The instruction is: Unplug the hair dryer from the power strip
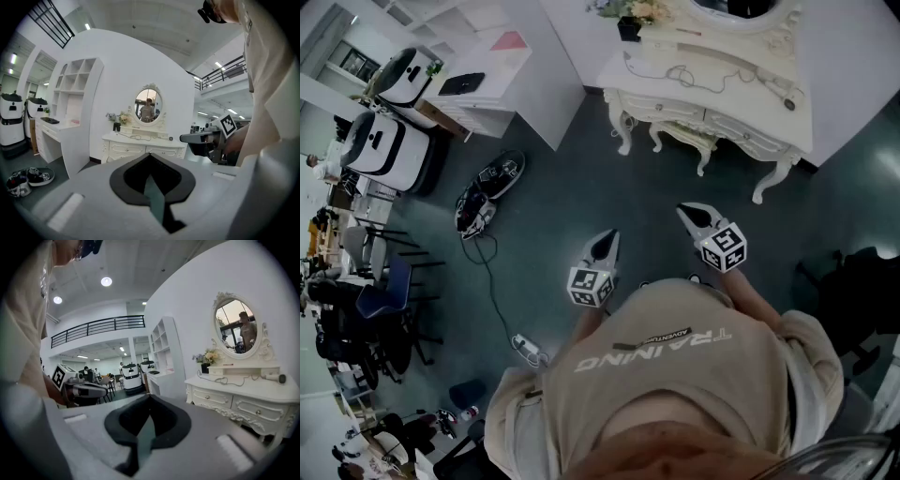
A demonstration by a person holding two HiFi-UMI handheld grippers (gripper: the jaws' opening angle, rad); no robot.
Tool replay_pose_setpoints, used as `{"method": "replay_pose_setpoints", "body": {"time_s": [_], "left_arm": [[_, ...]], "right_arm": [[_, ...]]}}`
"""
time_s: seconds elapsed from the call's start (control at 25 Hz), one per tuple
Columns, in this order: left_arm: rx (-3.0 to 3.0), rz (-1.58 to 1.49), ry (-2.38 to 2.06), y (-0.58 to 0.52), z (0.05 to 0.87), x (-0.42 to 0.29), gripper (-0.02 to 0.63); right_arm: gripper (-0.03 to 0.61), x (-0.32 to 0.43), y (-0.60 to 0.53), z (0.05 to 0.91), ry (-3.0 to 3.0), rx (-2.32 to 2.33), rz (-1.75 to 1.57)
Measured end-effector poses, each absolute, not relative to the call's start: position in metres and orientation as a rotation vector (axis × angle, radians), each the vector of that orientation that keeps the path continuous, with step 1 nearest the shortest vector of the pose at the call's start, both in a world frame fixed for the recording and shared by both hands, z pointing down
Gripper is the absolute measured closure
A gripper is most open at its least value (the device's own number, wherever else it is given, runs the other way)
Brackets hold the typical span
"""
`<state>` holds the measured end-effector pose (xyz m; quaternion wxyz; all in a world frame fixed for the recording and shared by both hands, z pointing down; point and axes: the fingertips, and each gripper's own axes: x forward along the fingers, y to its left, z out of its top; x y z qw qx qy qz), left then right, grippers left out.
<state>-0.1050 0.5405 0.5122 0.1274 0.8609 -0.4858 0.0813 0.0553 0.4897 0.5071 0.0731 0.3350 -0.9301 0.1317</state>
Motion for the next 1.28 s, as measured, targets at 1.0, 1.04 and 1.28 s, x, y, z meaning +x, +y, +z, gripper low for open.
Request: {"method": "replay_pose_setpoints", "body": {"time_s": [1.0, 1.04, 1.28], "left_arm": [[2.518, 0.199, -1.264, 0.408, 0.555, -0.135, 0.607], [2.514, 0.205, -1.274, 0.393, 0.552, -0.135, 0.607], [2.497, 0.375, -1.37, 0.323, 0.541, -0.154, 0.607]], "right_arm": [[0.574, 0.032, 0.394, 0.559, -2.666, 1.158, 0.474], [0.574, 0.029, 0.376, 0.562, -2.68, 1.137, 0.482], [0.574, -0.006, 0.265, 0.545, -2.797, 0.995, 0.393]]}}
